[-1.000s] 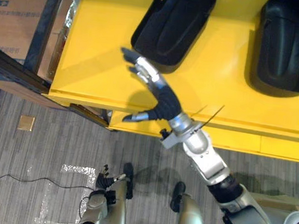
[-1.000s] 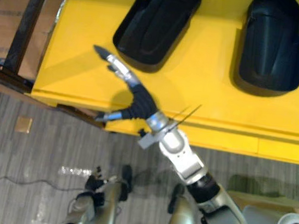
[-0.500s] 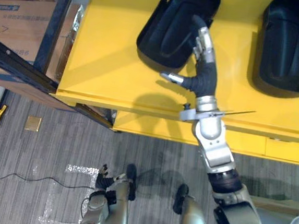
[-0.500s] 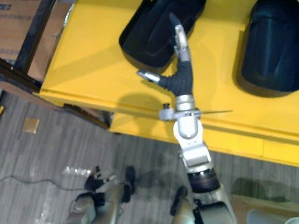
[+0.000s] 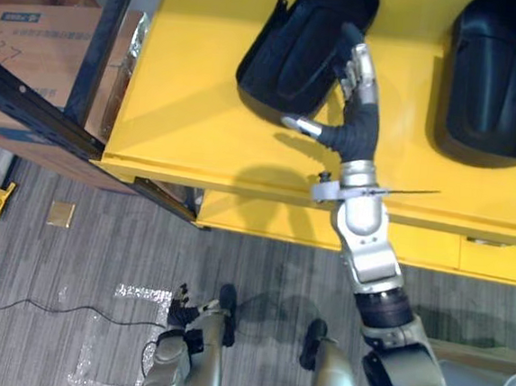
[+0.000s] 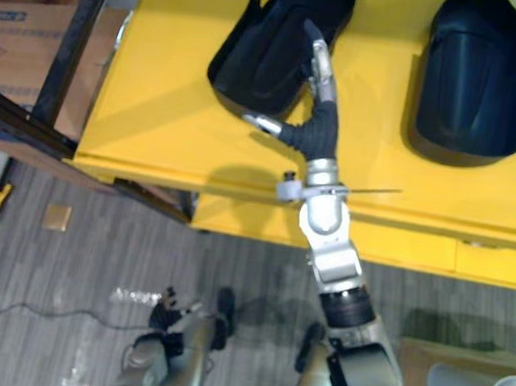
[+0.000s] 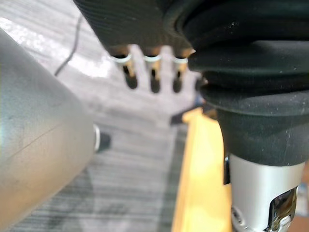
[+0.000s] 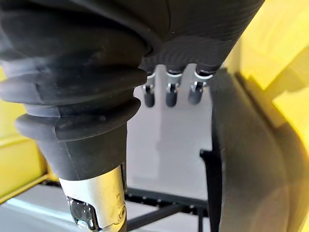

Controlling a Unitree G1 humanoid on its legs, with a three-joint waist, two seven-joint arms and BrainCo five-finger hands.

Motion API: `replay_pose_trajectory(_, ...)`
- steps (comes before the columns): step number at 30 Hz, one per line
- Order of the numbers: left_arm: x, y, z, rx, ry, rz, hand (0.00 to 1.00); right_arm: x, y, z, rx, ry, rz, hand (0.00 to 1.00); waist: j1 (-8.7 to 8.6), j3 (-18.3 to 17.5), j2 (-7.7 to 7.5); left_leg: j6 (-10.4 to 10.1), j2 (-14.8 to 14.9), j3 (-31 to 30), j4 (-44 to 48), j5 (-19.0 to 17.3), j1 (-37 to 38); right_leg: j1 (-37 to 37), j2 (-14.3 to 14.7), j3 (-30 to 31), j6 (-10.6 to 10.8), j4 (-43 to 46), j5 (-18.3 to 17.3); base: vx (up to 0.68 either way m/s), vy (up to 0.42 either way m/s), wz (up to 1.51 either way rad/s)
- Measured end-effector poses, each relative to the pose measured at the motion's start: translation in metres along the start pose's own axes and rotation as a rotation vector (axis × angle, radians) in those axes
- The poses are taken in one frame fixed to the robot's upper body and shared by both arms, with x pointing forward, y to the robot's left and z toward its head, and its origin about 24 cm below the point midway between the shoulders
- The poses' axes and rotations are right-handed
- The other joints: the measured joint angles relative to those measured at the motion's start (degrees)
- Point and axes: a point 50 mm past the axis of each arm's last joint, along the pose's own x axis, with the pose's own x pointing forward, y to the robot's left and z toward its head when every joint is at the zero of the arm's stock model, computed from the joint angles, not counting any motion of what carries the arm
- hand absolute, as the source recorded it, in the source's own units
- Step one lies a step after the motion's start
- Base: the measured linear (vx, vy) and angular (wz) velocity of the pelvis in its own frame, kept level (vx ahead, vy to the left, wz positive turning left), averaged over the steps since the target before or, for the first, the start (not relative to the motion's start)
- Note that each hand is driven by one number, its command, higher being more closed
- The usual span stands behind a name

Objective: Walk over and take plastic housings, then place them on the shelf

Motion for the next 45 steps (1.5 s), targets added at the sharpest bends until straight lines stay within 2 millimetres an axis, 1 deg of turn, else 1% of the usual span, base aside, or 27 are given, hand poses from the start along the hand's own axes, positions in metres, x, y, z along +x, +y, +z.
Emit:
replay_pose_trajectory(2, 0.0, 0.0, 0.0, 0.0, 0.0, 0.0, 0.0, 0.001, -0.003, -0.001, -0.017, 0.007, -0.03, 0.0, 0.01, 0.0, 0.0, 0.01, -0.05, -0.03, 0.04, 0.01, -0.01, 0.0, 0.0, -0.05, -0.01, 0.0, -0.01, 0.0, 0.0, 0.0)
replay_pose_trajectory(4, 0.0, 0.0, 0.0, -0.001, 0.0, 0.001, 0.0, 0.001, -0.009, -0.002, -0.03, 0.011, -0.095, 0.0, 0.02, 0.0, 0.0, 0.01, -0.13, -0.09, 0.08, 0.01, -0.03, 0.0, -0.01, -0.13, -0.02, 0.0, -0.02, 0.0, 0.0, 0.0)
replay_pose_trajectory(6, 0.0, 0.0, 0.001, -0.002, -0.003, 0.01, 0.0, 0.001, -0.021, -0.003, -0.084, 0.016, -0.218, 0.0, 0.05, 0.0, 0.0, 0.02, -0.22, -0.29, 0.14, 0.01, -0.2, 0.0, -0.06, -0.34, -0.03, 0.0, -0.04, 0.0, 0.0, 0.05)
replay_pose_trajectory(7, 0.0, 0.0, 0.002, -0.003, -0.007, 0.012, 0.0, 0.002, -0.025, -0.003, -0.095, 0.02, -0.26, 0.0, 0.06, 0.0, 0.0, 0.03, -0.25, -0.5, 0.2, 0.02, -0.37, 0.0, -0.07, -0.49, -0.04, 0.0, -0.05, 0.0, 0.0, 0.09)
replay_pose_trajectory(9, 0.0, 0.0, 0.003, -0.004, -0.013, 0.017, 0.0, 0.003, -0.04, -0.004, -0.099, 0.034, -0.382, 0.0, 0.12, 0.0, 0.0, 0.06, -0.36, -1.23, 0.23, 0.04, -0.8, 0.01, -0.1, -0.99, -0.17, 0.1, -0.13, 0.0, -0.005, 0.11)
replay_pose_trajectory(12, 0.0, 0.001, 0.003, -0.006, -0.013, 0.038, 0.0, 0.007, -0.047, 0.0, -0.09, 0.018, -0.448, 0.0, 0.22, 0.0, 0.0, 0.06, -0.37, -1.28, 0.26, 0.04, -0.78, 0.02, -0.11, -1.0, -0.28, 0.25, -0.22, 0.0, -0.004, 0.02)
replay_pose_trajectory(14, 0.0, 0.001, 0.003, -0.007, -0.014, 0.042, 0.0, 0.014, -0.052, 0.005, -0.073, -0.001, -0.479, 0.0, 0.22, 0.0, 0.01, 0.06, -0.35, -1.35, 0.29, 0.04, -0.77, 0.02, -0.1, -1.04, -0.33, 0.36, -0.27, 0.0, 0.0, 0.0)
replay_pose_trajectory(16, 0.0, 0.001, 0.004, -0.008, -0.014, 0.042, 0.0, 0.023, -0.059, 0.005, -0.019, 0.011, -0.509, 0.0, 0.2, 0.0, 0.01, 0.06, -0.35, -1.39, 0.35, 0.04, -0.78, 0.02, -0.1, -1.05, -0.34, 0.43, -0.28, 0.0, 0.0, 0.0)
replay_pose_trajectory(17, 0.0, 0.001, 0.004, -0.008, -0.014, 0.042, 0.0, 0.024, -0.059, 0.005, -0.013, 0.013, -0.512, 0.0, 0.2, 0.0, 0.01, 0.06, -0.35, -1.4, 0.36, 0.04, -0.79, 0.02, -0.11, -1.05, -0.35, 0.45, -0.28, 0.0, 0.0, 0.0)
replay_pose_trajectory(19, 0.0, 0.002, 0.004, -0.011, -0.014, 0.044, 0.0, 0.033, -0.062, -0.002, 0.081, 0.058, -0.507, 0.0, 0.2, 0.01, 0.02, 0.06, -0.35, -1.51, 0.7, 0.04, -0.9, 0.02, -0.1, -1.1, -0.36, 0.53, -0.29, 0.0, 0.0, 0.0)
replay_pose_trajectory(20, 0.0, 0.002, 0.004, -0.012, -0.014, 0.044, 0.0, 0.034, -0.062, -0.003, 0.087, 0.062, -0.505, 0.0, 0.2, 0.01, 0.02, 0.06, -0.35, -1.52, 0.72, 0.04, -0.92, 0.02, -0.1, -1.11, -0.36, 0.53, -0.29, 0.0, 0.0, 0.0)
replay_pose_trajectory(22, 0.0, 0.002, 0.003, -0.017, -0.013, 0.04, 0.0, 0.048, -0.058, -0.007, 0.207, 0.099, -0.448, 0.0, 0.2, 0.04, 0.08, 0.06, -0.35, -1.66, 0.87, 0.04, -1.08, 0.01, -0.1, -1.22, -0.36, 0.56, -0.29, 0.0, 0.0, 0.0)
replay_pose_trajectory(23, 0.0, 0.002, 0.003, -0.017, -0.013, 0.039, 0.0, 0.05, -0.058, -0.007, 0.216, 0.101, -0.443, 0.0, 0.19, 0.05, 0.1, 0.06, -0.35, -1.67, 0.9, 0.04, -1.11, 0.01, -0.1, -1.23, -0.36, 0.56, -0.29, 0.0, 0.0, 0.0)
replay_pose_trajectory(25, 0.001, 0.002, 0.003, -0.02, -0.012, 0.039, 0.0, 0.062, -0.055, -0.005, 0.294, 0.109, -0.411, 0.0, 0.17, 0.1, 0.21, 0.07, -0.33, -1.84, 1.09, 0.04, -1.39, -0.04, -0.09, -1.36, -0.37, 0.59, -0.3, 0.0, -0.004, 0.02)
replay_pose_trajectory(27, 0.001, 0.005, 0.003, -0.033, -0.009, 0.048, 0.0, 0.078, -0.052, -0.001, 0.385, 0.115, -0.369, 0.0, 0.17, 0.11, 0.22, 0.07, -0.34, -2.08, 1.26, 0.04, -1.66, -0.04, -0.1, -1.58, -0.43, 0.64, -0.33, 0.01, -0.009, 0.05)
replay_pose_trajectory(28, 0.001, 0.005, 0.003, -0.037, -0.009, 0.051, 0.0, 0.082, -0.051, 0.0, 0.405, 0.117, -0.359, 0.0, 0.17, 0.11, 0.23, 0.07, -0.35, -2.09, 1.27, 0.04, -1.67, -0.04, -0.11, -1.6, -0.46, 0.66, -0.35, 0.01, -0.008, 0.03)
replay_pose_trajectory(30, 0.001, 0.006, 0.003, -0.041, -0.007, 0.046, 0.0, 0.098, -0.048, 0.007, 0.485, 0.117, -0.318, 0.0, 0.21, 0.12, 0.24, 0.07, -0.36, -2.11, 1.28, 0.04, -1.69, -0.04, -0.11, -1.6, -0.5, 0.67, -0.37, 0.0, 0.0, 0.0)
replay_pose_trajectory(34, 0.001, 0.005, 0.002, -0.06, -0.002, 0.028, 0.0, 0.118, -0.044, 0.02, 0.507, 0.105, -0.249, 0.0, 0.21, 0.11, 0.31, 0.06, -0.36, -2.15, 1.29, 0.04, -1.69, -0.01, -0.09, -1.65, -0.59, 0.68, -0.42, 0.0, 0.0, 0.0)
replay_pose_trajectory(35, 0.001, 0.004, 0.002, -0.065, 0.001, 0.025, 0.0, 0.124, -0.043, 0.023, 0.504, 0.107, -0.232, 0.0, 0.2, 0.0, 0.57, 0.06, -0.38, -2.3, 1.31, 0.04, -1.76, 0.05, -0.1, -1.8, -0.64, 0.68, -0.44, 0.02, -0.013, 0.08)
replay_pose_trajectory(36, 0.0, 0.003, 0.001, -0.066, 0.001, 0.018, 0.0, 0.129, -0.044, 0.026, 0.501, 0.108, -0.224, 0.0, 0.18, -0.02, 1.19, 0.06, -0.44, -2.65, 1.36, 0.04, -1.76, 0.41, -0.12, -2.24, -0.72, 0.65, -0.49, 0.02, -0.013, 0.12)
replay_pose_trajectory(38, 0.0, 0.003, 0.001, -0.066, 0.004, 0.016, 0.0, 0.134, -0.044, 0.028, 0.486, 0.116, -0.216, 0.0, 0.27, -0.19, 2.26, 0.05, -0.47, -2.88, 1.31, 0.05, -1.66, 1.0, -0.13, -2.83, -0.94, 0.53, -0.61, 0.02, -0.012, 0.13)
replay_pose_trajectory(40, 0.0, 0.004, -0.002, -0.064, 0.016, 0.019, 0.0, 0.14, -0.04, 0.031, 0.472, 0.128, -0.201, 0.0, 0.36, -0.54, 2.9, 0.01, -0.47, -2.87, 1.0, 0.07, -1.65, 0.98, -0.12, -2.89, -1.02, 0.52, -0.66, 0.01, -0.006, 0.03)
replay_pose_trajectory(42, -0.001, 0.003, -0.003, -0.066, 0.021, 0.018, 0.0, 0.146, -0.038, 0.036, 0.469, 0.136, -0.199, 0.0, 0.42, -0.71, 3.17, -0.12, -0.46, -2.88, 0.71, 0.16, -1.58, 0.98, -0.13, -2.92, -1.07, 0.5, -0.69, 0.02, -0.01, 0.01)
replay_pose_trajectory(45, -0.001, -0.001, -0.003, -0.049, 0.019, -0.004, 0.0, 0.15, -0.041, 0.043, 0.453, 0.125, -0.227, 0.0, 0.49, -0.72, 3.19, -0.21, -0.45, -2.92, 0.71, 0.3, -1.51, 0.99, -0.13, -2.94, -1.08, 0.47, -0.7, 0.02, -0.009, 0.01)
